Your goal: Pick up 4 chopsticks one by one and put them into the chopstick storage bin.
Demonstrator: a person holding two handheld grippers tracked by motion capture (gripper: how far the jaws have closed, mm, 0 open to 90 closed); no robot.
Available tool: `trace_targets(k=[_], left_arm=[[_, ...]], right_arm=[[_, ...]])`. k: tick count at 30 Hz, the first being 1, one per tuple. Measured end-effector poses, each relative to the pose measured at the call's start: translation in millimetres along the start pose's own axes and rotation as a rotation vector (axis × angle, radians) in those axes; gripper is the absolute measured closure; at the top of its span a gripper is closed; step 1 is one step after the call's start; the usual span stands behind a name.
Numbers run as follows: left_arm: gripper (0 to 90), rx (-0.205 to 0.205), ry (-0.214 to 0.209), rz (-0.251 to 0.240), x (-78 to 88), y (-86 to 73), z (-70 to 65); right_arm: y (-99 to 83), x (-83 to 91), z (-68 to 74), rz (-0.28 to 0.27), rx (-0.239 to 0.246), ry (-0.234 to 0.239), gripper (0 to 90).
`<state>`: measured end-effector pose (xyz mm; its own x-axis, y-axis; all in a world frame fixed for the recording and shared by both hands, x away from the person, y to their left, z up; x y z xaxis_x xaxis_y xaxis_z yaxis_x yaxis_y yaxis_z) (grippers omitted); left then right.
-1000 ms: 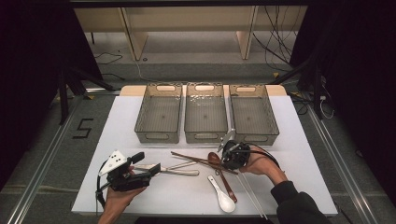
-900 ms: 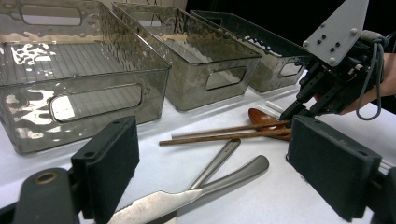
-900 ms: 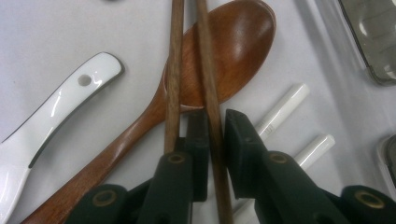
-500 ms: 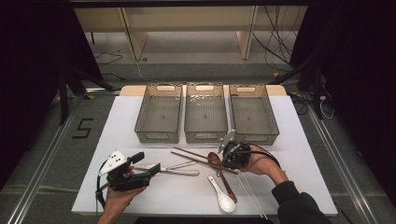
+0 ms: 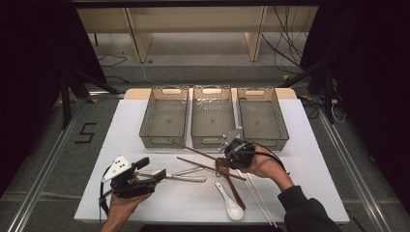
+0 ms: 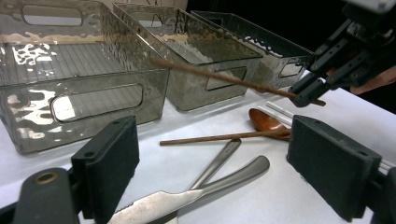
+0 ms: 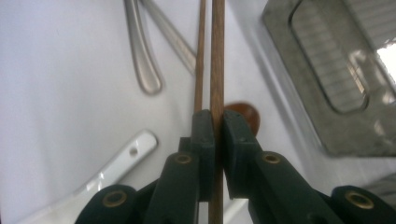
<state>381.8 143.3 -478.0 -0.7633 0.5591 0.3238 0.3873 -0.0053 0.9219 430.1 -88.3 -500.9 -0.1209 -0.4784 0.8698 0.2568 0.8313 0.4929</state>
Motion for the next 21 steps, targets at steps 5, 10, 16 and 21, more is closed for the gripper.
trace_targets(k=[5, 10, 16, 21], left_arm=[[16.0, 0.000, 0.000, 0.000, 0.1, 0.1, -0.2], [16.0, -0.001, -0.002, -0.001, 0.4, 0.3, -0.7], [16.0, 0.004, -0.002, -0.005, 1.4, 0.9, -0.2], [16.0, 0.004, -0.002, -0.007, 2.0, 1.2, -0.1]], right_arm=[[22.7, 4.3, -2.4, -0.097, -0.071, -0.005, 84.6], [47.2, 6.5, -11.1, -0.175, -0.148, -0.030, 84.6], [74.7, 1.7, -26.5, -0.242, -0.254, -0.052, 84.6], [98.1, -2.1, -35.6, -0.293, -0.312, -0.065, 84.5]])
Point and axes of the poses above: each handheld gripper's, and its own axes: x roughly backward along the jaws, y roughly out of its top, z roughly to its left, the point moved 10 cm from there along -x, roughly forward along the jaws, and after that the axes turned 6 degrees about y, right-handed, at the moved point
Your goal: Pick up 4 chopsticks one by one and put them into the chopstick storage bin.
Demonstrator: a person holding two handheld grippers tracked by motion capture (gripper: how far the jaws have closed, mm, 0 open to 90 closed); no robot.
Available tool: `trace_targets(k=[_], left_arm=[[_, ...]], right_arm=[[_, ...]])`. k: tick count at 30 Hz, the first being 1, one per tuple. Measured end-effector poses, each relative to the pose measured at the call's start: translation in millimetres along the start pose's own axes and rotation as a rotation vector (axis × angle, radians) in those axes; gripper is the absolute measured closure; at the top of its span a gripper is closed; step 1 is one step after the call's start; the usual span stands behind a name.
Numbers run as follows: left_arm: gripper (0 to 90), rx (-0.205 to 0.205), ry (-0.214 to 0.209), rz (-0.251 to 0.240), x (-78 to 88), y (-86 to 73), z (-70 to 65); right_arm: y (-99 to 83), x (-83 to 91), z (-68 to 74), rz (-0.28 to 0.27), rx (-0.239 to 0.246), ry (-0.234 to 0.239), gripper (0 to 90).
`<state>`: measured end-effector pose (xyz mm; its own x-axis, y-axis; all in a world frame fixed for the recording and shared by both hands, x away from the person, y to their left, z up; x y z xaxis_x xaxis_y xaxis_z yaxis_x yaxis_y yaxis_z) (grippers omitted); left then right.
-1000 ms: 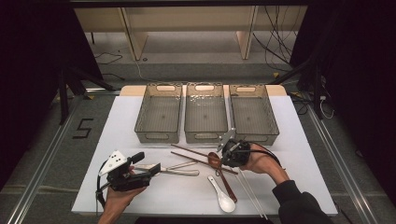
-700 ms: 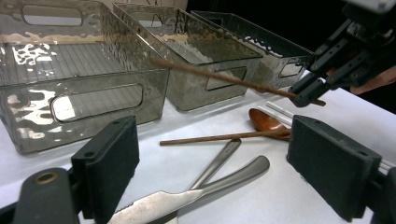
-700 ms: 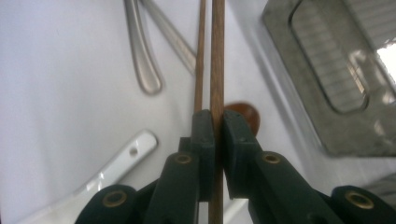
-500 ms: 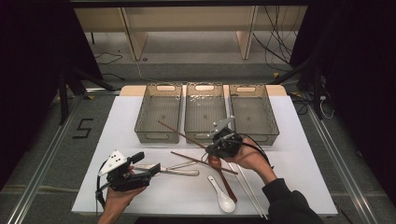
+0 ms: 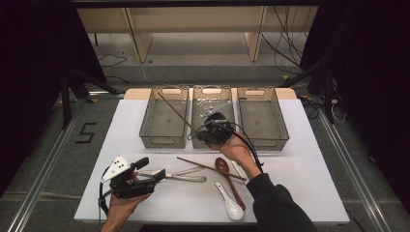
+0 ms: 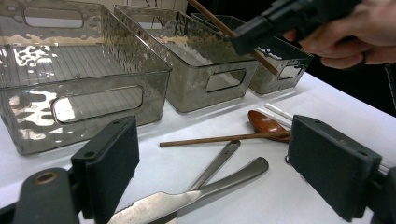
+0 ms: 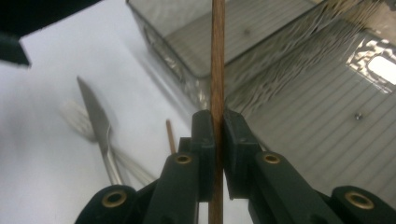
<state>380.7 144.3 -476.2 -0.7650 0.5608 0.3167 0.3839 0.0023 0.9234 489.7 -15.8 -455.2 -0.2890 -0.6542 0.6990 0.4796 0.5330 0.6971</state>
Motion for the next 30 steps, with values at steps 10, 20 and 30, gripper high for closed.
trace_targets(k=[10, 20, 30], left_arm=[[16.0, 0.001, -0.004, -0.005, 1.0, 0.8, -0.7], [16.0, -0.005, -0.004, -0.006, 1.5, 1.1, -0.4], [16.0, 0.000, -0.009, -0.009, 1.3, 1.4, -1.4]], right_arm=[[31.4, -22.8, -6.2, -0.043, -0.103, -0.025, 84.5], [50.9, -41.3, -11.0, -0.068, -0.176, -0.045, 84.4], [62.8, -56.0, -16.5, -0.065, -0.220, -0.068, 84.3]])
Point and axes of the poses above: each handheld gripper's, and its own axes: x roughly backward along the jaws, y roughly out of its top, z roughly to its left, the point moved 10 cm from there along -x, roughly forward along the jaws, and after that the axes turned 6 degrees about y, right-handed, at the moved point
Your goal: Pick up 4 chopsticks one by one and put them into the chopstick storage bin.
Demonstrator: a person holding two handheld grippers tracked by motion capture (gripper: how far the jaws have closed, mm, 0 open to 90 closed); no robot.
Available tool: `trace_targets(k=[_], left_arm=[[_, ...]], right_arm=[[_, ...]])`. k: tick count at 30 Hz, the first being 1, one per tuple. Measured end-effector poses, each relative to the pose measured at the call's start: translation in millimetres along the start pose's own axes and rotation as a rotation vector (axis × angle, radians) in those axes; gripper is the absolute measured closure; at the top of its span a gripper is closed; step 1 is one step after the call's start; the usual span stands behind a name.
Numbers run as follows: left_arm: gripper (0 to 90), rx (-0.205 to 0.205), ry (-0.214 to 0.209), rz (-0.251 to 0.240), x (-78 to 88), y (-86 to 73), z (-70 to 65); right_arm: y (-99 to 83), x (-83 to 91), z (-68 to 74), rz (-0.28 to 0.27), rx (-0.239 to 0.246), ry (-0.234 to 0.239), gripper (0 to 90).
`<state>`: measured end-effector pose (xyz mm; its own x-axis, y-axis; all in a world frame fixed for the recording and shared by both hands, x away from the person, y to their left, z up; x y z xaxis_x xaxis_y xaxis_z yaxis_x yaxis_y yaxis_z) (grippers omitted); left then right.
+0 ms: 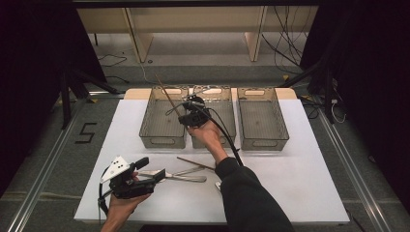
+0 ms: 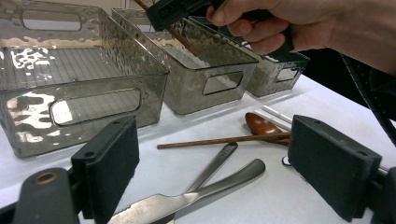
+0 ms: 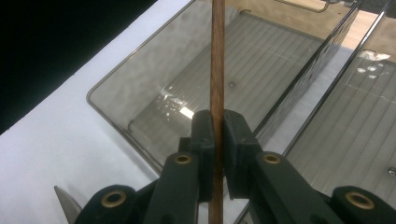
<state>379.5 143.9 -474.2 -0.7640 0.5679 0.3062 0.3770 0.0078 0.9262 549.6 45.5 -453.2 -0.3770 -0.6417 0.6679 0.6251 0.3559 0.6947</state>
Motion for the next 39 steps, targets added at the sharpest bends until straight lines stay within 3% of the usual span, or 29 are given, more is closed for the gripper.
trace_targets(k=[10, 22, 39], left_arm=[[16.0, -0.004, 0.001, 0.000, 0.3, 0.3, 1.2], [16.0, -0.003, -0.003, -0.003, 0.7, 0.8, 0.6], [16.0, 0.003, -0.005, -0.005, 1.2, 1.3, 0.0]], right_arm=[[5.3, -11.5, -0.8, 0.003, -0.047, -0.003, 84.3], [12.9, -26.3, 3.9, 0.010, -0.069, -0.018, 84.1], [9.7, -39.7, 3.8, 0.018, -0.107, -0.033, 83.8]])
Point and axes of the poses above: each handheld gripper's, and its own axes: x roughly backward along the jaws, y roughly out of its top, z roughly to its left, the point moved 10 cm from there along -x, roughly forward along the jaws, and after that the axes turned 6 degrees about y, right-handed, at the moved point
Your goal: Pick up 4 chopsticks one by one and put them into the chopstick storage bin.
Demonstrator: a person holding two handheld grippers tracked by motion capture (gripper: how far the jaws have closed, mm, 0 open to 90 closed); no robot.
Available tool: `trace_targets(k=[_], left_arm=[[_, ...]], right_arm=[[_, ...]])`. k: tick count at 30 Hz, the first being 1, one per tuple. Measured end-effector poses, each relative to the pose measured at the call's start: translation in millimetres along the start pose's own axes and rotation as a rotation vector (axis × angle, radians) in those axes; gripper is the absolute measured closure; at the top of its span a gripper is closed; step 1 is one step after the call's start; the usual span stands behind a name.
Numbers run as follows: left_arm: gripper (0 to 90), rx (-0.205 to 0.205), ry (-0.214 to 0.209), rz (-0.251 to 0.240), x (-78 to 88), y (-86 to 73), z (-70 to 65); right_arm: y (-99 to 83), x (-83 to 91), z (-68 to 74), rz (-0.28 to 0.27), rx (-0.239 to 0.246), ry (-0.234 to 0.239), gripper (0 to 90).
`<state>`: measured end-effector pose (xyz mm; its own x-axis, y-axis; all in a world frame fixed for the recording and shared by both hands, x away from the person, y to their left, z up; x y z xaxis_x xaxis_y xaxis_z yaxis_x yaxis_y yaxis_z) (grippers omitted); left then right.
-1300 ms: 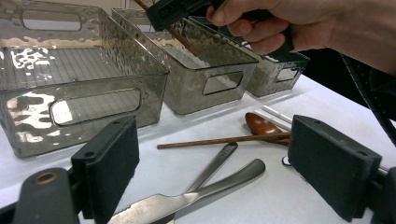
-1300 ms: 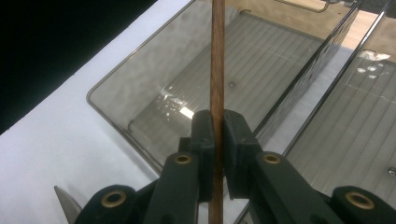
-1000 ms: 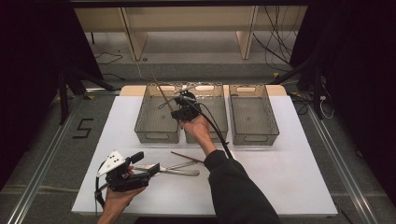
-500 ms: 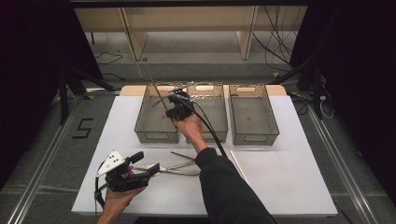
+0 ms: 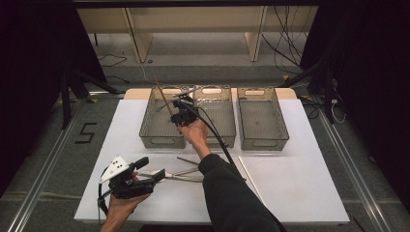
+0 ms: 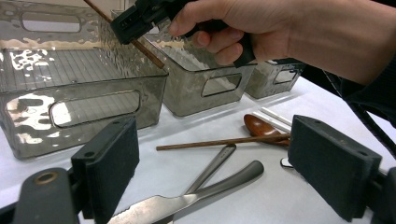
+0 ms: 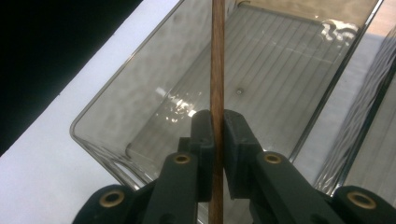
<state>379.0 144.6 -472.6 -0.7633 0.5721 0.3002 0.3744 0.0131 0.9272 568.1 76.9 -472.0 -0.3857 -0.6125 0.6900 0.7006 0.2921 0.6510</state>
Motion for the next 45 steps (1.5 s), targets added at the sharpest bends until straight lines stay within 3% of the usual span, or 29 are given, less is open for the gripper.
trace_targets(k=[6, 9, 13, 17, 24, 29, 37, 45], left_arm=[[16.0, -0.002, 0.002, -0.002, 0.2, 0.3, 0.5], [16.0, 0.001, 0.000, -0.002, 0.3, 0.3, 0.3], [16.0, 0.000, 0.002, -0.002, 0.2, 0.2, 0.7], [16.0, 0.001, 0.002, -0.003, 0.3, 0.3, 0.9], [16.0, 0.000, 0.000, 0.002, -0.1, -0.5, 0.1], [16.0, 0.005, 0.005, 0.000, 0.3, -0.4, 1.2], [15.9, 0.005, 0.006, 0.002, 0.2, -0.8, 1.3], [16.0, -0.001, 0.010, 0.006, 0.0, -1.6, 0.9]], right_arm=[[-1.6, -4.0, -2.0, 0.003, -0.016, -0.008, 82.3], [-1.2, -4.2, -1.9, 0.003, -0.031, 0.012, 67.5], [0.7, 0.2, -1.4, -0.003, -0.034, 0.034, 57.4], [3.1, 13.7, 1.3, -0.001, 0.019, 0.049, 46.2], [0.4, 40.9, 8.0, 0.002, 0.100, 0.094, 37.2], [-8.1, 58.8, 8.9, 0.013, 0.178, 0.102, 34.8], [-28.4, 89.6, 12.9, 0.010, 0.241, 0.151, 33.0], [-55.7, 108.9, 6.6, 0.036, 0.282, 0.153, 32.6]])
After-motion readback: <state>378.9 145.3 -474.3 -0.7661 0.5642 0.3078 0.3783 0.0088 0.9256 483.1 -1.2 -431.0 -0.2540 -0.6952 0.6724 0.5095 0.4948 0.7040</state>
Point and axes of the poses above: each handheld gripper's, and its own axes: x roughly backward along the jaws, y roughly out of its top, z roughly to its left, the point moved 10 cm from there along -x, roughly forward along the jaws, and after that the axes turned 6 degrees about y, right-handed, at the moved point
